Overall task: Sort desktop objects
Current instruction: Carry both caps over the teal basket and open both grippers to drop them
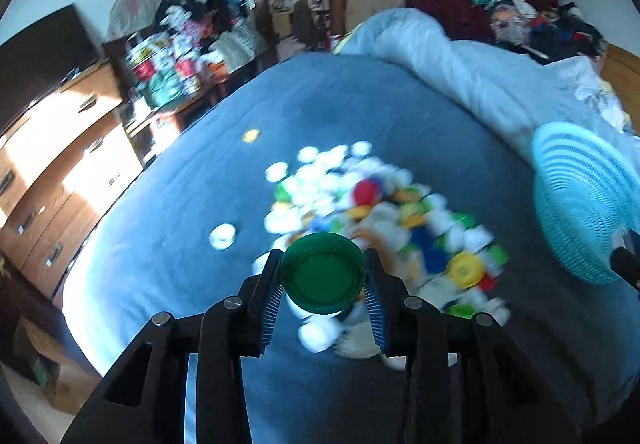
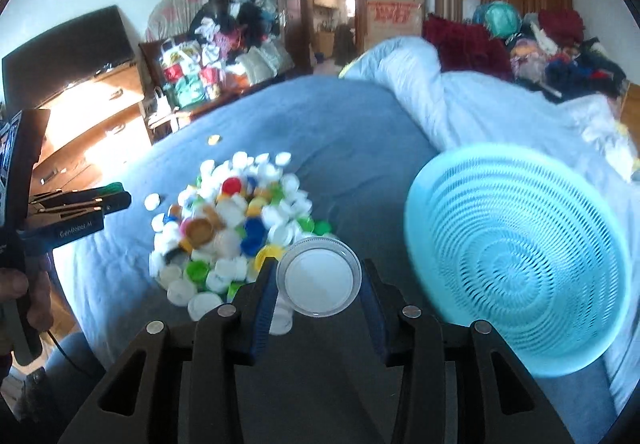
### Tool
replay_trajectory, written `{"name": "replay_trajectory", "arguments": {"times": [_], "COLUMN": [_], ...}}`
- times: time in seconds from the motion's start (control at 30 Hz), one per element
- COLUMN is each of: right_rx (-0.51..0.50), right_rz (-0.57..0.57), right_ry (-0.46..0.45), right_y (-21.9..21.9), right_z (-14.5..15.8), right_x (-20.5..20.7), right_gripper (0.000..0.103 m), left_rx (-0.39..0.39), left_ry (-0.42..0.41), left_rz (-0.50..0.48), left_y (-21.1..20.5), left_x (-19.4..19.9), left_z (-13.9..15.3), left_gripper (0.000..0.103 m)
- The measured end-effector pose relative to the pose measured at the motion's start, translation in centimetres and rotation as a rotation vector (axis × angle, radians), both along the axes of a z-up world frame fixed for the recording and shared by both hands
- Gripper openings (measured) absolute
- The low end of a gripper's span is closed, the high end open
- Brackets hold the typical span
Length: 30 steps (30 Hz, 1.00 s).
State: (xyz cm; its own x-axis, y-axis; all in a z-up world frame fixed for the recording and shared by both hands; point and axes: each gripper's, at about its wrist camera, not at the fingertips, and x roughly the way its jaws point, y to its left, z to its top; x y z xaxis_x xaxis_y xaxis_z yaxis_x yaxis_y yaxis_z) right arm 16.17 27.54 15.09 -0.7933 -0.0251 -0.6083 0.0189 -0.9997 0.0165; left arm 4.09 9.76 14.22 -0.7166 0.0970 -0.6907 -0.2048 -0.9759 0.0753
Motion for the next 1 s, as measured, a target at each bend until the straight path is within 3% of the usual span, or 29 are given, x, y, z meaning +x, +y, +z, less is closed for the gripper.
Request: {"name": "replay_trajectory", "arguments": {"times": [0.27, 0.37, 0.53, 0.67, 0.8, 0.9, 0.97, 1.0], "right_rx": [0.038, 0.043, 0.022, -0.007, -0.013, -0.004, 0.023, 0.033], "right_rz": [-0.118, -0.17, -0.307, -0.381, -0.411, -0.437, -0.46, -0.473], "right_ry": [0.067, 0.081, 0.057, 0.012, -0.059, -0.086, -0.088, -0.054], "right_y": [5.4, 8.2, 14.5, 18.6, 21.1, 21.9, 21.7, 21.6], "right_z": [4.0, 5.1, 6.1, 5.1, 3.2, 3.5, 4.5, 5.5], "right_x": [0.4, 0.8, 1.3, 0.7, -1.5, -2.1, -2.0, -1.6], "right_gripper": [0.044, 0.044, 0.044, 0.044, 0.044, 0.045, 0.074, 0.079], "left_rx": [0.015, 0.023, 0.04, 0.065, 0.061, 0.067, 0.035, 0.03], "left_ry": [0.044, 0.02, -0.098, -0.18, -0.229, -0.278, -0.269, -0.256], "left_rz": [-0.156, -0.221, -0.378, -0.488, -0.546, -0.577, -0.564, -0.553], "left_y": [8.3, 11.4, 17.8, 23.3, 28.2, 30.2, 30.3, 29.9], "left_x": [0.0, -0.4, -2.0, -3.3, -5.0, -5.8, -5.8, -5.7], "left_z": [3.5, 3.8, 4.2, 4.0, 2.9, 2.7, 3.1, 3.9], "left_gripper": [0.033, 0.033, 0.033, 0.033, 0.034, 0.034, 0.038, 0.041]}}
